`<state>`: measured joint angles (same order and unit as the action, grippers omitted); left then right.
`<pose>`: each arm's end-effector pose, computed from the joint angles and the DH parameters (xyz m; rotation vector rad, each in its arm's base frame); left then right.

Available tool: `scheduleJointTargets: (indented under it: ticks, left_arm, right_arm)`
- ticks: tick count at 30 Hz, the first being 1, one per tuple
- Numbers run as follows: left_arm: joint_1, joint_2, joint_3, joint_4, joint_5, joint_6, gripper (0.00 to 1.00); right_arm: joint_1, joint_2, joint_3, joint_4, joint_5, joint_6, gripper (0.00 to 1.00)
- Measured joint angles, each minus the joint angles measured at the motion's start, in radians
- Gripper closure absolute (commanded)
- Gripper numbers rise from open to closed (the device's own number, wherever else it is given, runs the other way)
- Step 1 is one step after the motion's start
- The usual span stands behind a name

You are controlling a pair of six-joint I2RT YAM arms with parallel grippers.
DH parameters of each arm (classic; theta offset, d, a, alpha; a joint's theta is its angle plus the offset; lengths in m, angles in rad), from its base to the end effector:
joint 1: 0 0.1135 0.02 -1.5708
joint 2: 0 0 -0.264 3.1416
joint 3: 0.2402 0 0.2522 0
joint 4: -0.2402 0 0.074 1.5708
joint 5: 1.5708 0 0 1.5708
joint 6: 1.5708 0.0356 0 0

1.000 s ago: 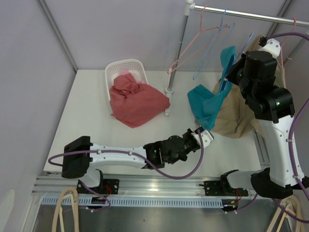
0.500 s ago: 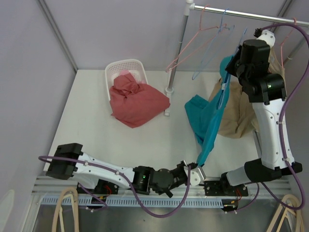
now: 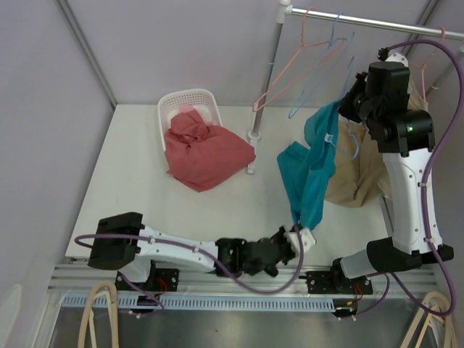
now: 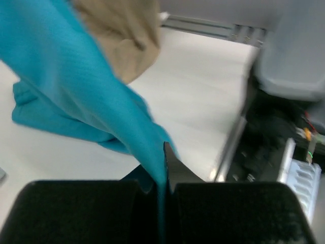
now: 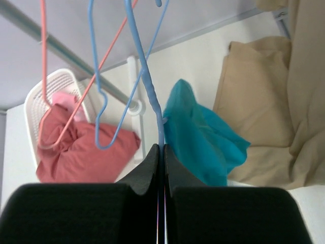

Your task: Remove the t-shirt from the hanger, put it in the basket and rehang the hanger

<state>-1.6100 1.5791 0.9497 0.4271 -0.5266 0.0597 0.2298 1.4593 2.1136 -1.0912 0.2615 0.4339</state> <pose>0.0038 -0.3586 0.2607 1.0394 1.4608 -0.6624 0.2423 0.0472 0.5267 0.3682 1.9614 0.1652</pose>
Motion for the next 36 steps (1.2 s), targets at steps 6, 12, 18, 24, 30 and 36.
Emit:
scheduleJointTargets:
  ticks: [6,12,18,24,30,36]
  left_arm:
    - [0.291,0.096,0.328,-0.285,0.107,-0.152,0.99]
    - [0.449,0.158,0.559,-0.485,0.167,-0.256,0.99]
    - [0.446,0.168,0.547,-0.594,0.237,-0.323,0.99]
    - [0.449,0.136,0.513,-0.687,0.251,-0.321,0.99]
    - [0.614,0.034,0.63,-0.774,0.319,-0.312,0.99]
    - [0.901,0.032,0.897,-0.811,0.344,-0.296,0.99]
  right_arm:
    - [0.014,-0.069,0.002,-0.079,-0.095,0.0,1.0]
    - [0.037,-0.17,-0.032,-0.182,-0.111,-0.011,1.0]
    - [0.039,-0.257,-0.018,-0.18,0.01,-0.056,1.0]
    - [0.038,-0.283,-0.051,-0.048,0.117,-0.141,1.0]
    - [0.017,-0.215,-0.109,0.153,0.125,-0.212,1.0]
    - [-0.035,-0.101,-0.116,0.372,0.06,-0.265,1.0]
